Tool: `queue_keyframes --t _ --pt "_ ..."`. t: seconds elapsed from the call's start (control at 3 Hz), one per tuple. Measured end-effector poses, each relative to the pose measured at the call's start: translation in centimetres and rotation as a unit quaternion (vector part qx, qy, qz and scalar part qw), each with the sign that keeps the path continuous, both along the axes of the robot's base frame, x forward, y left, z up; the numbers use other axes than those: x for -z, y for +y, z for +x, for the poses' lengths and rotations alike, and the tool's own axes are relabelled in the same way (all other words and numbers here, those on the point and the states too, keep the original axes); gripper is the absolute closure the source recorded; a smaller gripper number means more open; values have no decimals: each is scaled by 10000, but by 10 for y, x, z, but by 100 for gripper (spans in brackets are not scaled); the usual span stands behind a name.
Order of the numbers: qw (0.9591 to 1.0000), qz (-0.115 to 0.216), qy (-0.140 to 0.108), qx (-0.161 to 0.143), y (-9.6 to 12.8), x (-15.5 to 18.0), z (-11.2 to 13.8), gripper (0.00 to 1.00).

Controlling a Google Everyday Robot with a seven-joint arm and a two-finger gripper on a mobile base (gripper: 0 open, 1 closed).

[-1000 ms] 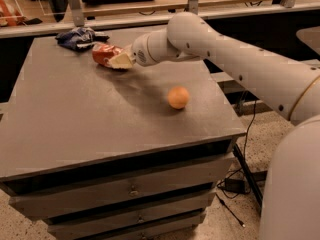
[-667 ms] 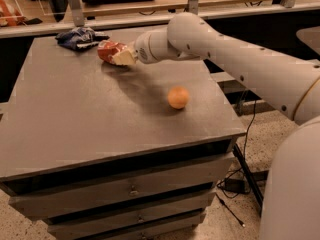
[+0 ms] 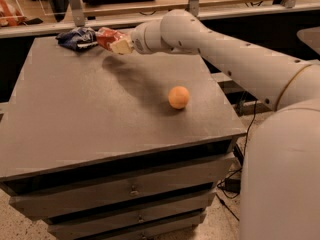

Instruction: Move coke can near blue chip bag

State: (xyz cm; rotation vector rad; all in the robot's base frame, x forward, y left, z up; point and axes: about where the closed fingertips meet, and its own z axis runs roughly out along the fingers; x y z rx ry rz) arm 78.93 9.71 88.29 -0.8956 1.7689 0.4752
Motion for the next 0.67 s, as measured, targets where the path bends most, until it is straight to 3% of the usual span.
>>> queue_keyframes --t 0.67 --pt "9999 25 80 -116 21 8 41 100"
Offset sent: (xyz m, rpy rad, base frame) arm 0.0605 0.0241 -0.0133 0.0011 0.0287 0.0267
